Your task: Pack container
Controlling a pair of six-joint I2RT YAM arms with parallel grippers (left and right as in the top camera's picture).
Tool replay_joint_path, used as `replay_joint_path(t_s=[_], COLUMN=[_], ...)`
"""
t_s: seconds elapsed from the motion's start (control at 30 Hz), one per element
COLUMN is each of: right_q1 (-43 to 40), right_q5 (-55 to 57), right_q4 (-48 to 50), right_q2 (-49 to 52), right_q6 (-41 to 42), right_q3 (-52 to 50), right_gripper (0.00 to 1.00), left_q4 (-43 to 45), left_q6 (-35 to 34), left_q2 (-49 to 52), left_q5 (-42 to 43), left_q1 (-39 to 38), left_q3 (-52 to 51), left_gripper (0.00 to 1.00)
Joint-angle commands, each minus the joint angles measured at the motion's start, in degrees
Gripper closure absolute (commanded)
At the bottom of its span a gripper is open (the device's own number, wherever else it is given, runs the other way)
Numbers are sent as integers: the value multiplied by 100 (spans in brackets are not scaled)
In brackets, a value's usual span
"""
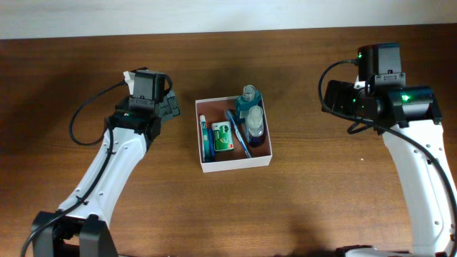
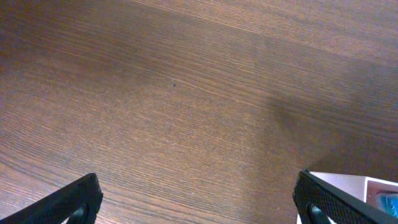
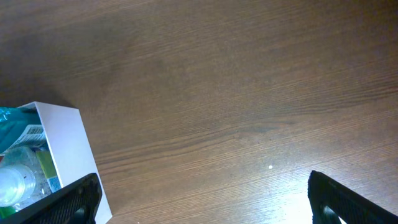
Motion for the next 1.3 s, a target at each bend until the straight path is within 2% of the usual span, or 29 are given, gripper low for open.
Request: replay_joint_path(t_s=[0.0, 0.4, 0.6, 0.77, 1.0, 1.27], right_q1=[-22, -17, -17, -17, -17, -17], right_q5=[52, 225, 227, 223, 210, -2], right_q4=[2, 46, 111, 400, 1047, 2540], right_q2=[-203, -2140, -3357, -4492, -5980, -6957], right_q6=[22, -2, -2, 0, 0, 44], right_q3=[0, -44, -474, -1325, -3014, -4951], right_gripper=[2, 2, 1, 2, 2, 2], left_q4=[-7, -7, -7, -7, -7, -7], left_q6=[26, 26, 26, 26, 26, 26], left_q2=[-59, -59, -59, -59, -59, -59], left_q5=[-83, -83, -83, -83, -83, -83], left_q1=[9, 9, 9, 9, 11, 9], left_q3=[63, 63, 63, 63, 63, 63], left_gripper=[1, 1, 1, 1, 1, 1])
